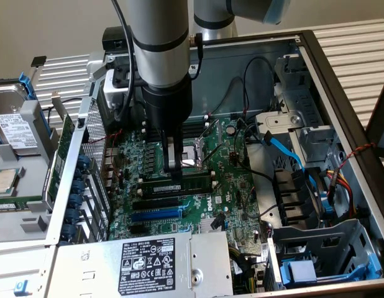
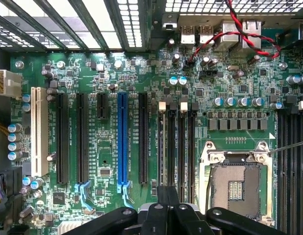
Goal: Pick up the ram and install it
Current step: 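Press down the ram until it locks into place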
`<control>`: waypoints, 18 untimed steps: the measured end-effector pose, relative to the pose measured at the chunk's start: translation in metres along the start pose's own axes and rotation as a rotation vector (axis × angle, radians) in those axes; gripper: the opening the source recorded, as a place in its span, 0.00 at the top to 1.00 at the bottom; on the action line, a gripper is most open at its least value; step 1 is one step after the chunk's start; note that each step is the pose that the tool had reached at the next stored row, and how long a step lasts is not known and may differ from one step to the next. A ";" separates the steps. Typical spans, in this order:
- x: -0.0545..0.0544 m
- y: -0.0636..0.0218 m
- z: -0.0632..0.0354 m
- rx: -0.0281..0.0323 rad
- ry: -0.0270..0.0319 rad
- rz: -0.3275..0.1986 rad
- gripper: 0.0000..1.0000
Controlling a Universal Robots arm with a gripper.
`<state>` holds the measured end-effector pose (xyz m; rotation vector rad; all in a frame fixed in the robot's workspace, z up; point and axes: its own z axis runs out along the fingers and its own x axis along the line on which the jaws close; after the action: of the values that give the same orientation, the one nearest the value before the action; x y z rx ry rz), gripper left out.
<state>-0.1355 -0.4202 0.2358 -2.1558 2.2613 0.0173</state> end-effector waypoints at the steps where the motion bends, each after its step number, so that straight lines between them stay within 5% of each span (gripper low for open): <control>1: 0.000 0.0000 0.0001 0.0000 0.0001 0.000 0.89; 18: 0.000 0.0001 0.0068 -0.0002 0.0009 0.000 0.89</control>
<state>-0.1355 -0.4199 0.2291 -2.1564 2.2619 0.0165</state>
